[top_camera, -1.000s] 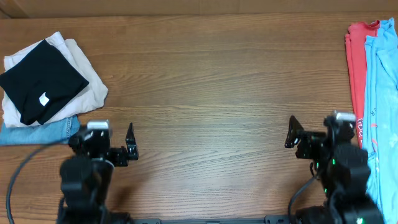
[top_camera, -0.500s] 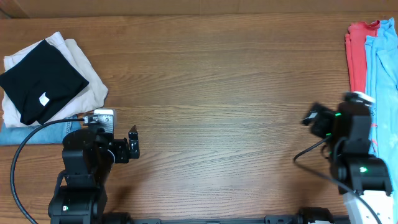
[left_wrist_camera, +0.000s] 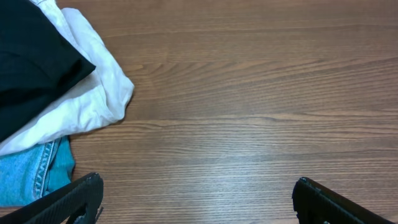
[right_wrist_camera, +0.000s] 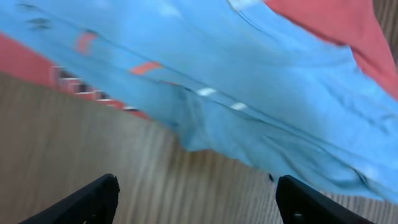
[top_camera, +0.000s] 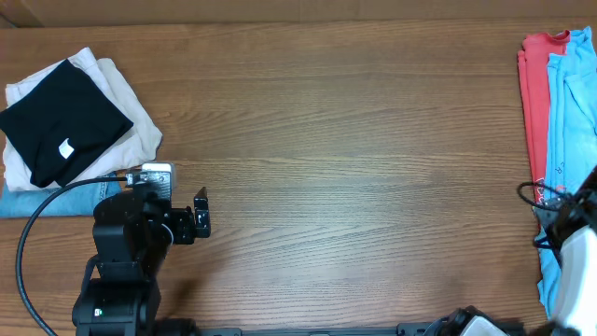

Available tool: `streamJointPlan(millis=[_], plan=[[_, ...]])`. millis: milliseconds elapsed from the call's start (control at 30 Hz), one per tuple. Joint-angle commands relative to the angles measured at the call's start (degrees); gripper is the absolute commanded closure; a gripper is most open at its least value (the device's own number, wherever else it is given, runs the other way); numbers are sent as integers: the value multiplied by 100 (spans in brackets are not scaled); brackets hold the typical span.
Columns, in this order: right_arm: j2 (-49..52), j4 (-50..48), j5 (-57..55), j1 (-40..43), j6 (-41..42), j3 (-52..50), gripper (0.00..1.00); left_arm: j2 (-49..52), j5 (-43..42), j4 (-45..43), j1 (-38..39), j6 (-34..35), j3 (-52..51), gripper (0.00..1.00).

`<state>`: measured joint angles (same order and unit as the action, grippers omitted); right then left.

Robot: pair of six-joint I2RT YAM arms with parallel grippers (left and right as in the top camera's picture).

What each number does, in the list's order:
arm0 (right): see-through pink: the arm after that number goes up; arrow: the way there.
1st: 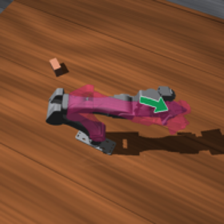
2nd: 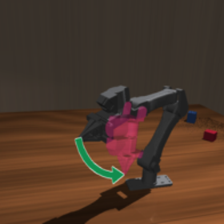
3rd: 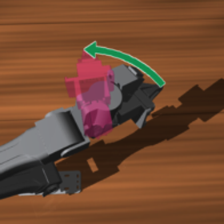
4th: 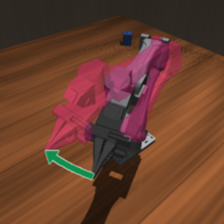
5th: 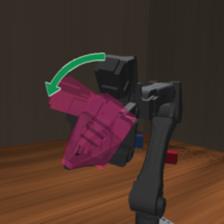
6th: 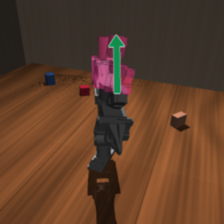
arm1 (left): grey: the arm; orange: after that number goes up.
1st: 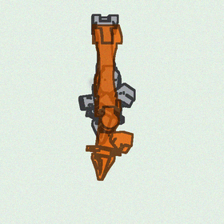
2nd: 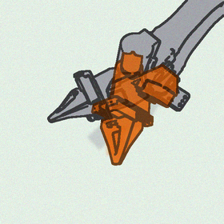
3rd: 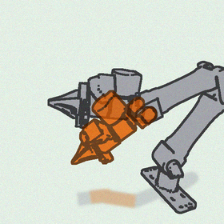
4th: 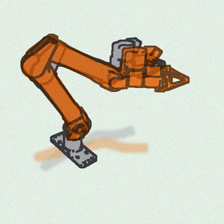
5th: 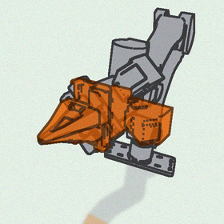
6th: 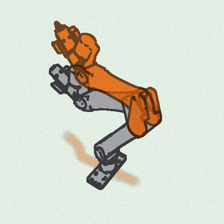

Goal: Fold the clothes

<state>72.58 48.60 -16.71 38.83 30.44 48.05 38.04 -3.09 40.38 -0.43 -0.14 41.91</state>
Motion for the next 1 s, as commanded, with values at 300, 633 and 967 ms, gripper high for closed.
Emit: streamJointPlan(millis=[300, 633, 967], plan=[[1633, -490, 9, 492, 437, 142, 22, -17, -109, -26, -31, 59, 144, 0], [1692, -796, 28, 492, 479, 133, 44, -17, -107, -22, -31, 59, 144, 0], [1692, -1104, 26, 496, 479, -114, 43, -17, -107, 13, -31, 59, 144, 0]])
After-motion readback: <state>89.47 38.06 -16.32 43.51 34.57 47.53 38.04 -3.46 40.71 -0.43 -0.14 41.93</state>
